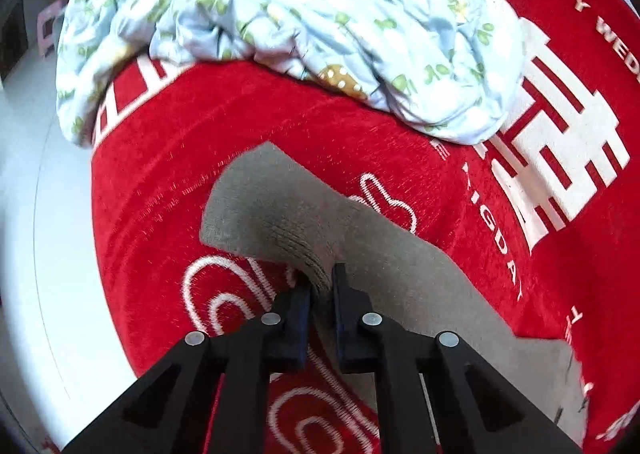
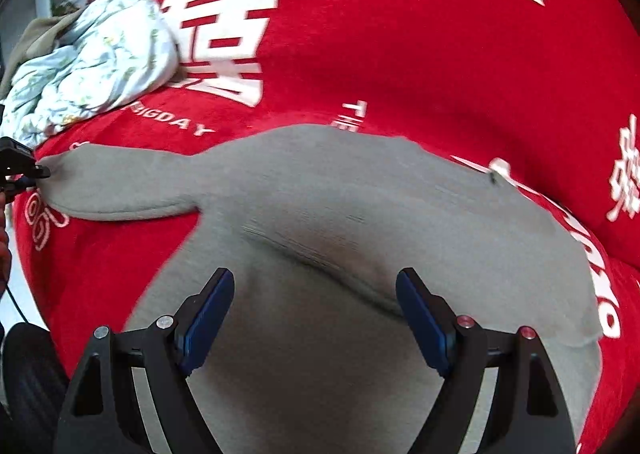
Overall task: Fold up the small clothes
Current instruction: 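Close the left tool on the grey sleeve cuff, then lift the held sleeve with the left tool and carry it across the body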
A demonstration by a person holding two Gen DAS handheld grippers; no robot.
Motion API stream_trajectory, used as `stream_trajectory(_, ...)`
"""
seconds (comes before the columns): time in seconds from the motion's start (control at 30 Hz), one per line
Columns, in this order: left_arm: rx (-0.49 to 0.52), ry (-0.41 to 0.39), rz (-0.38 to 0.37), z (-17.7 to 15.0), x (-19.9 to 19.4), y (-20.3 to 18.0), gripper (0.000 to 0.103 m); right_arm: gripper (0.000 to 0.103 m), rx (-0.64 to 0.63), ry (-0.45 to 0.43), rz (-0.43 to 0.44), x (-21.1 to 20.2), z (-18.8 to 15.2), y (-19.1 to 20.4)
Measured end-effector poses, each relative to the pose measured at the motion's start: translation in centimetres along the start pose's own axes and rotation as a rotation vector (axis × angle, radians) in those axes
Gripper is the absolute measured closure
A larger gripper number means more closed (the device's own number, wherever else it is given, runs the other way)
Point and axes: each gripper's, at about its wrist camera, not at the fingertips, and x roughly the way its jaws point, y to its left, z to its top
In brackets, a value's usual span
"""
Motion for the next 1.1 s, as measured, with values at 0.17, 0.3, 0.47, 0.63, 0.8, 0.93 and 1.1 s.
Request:
stream_trajectory(0.17, 0.071, -0.053, 0.042, -0.5, -1.9, -1.3, 0.092, 0.017, -0.062, 0.001, 0.027, 1.8, 1.8, 3.5)
stream_trajectory(0.3, 0.097, -0.097, 0.066, -0.5, -3.2, -2.0, 0.092, 0.017, -0.069, 0.013, 0.036, 3.8, 4.1, 5.5)
stream_trajectory(0.47, 0.135, -0.109, 0.069, -0.6, -4.0, -2.6, 0.092, 0.017, -0.082, 0.141, 0.018, 8.2, 5.7, 7.5)
stream_trajectory(0.63, 0.156, -0.109, 0.070, -0.7, -4.3, -3.5, 0.092, 0.017, -0.084, 0.120, 0.082, 7.2, 5.5, 7.9)
stream_trajectory(0.8, 0.185, -0.116, 0.072, -1.1, -4.8, -4.9, 0.093, 0.017, 0.003, 0.080, 0.067, 4.5, 3.6, 3.5)
stream_trajectory(0.93, 0.215, -0.110, 0.073, -1.8, -5.0, -6.5, 0.092, 0.017, 0.085, 0.070, 0.027, 2.4, 1.2, -1.6)
stream_trajectory(1.1, 0.257, -0.103, 0.058, -3.1, -5.6, -8.9, 0.092, 0.017, 0.143, 0.081, 0.015, 1.2, -1.8, -5.7)
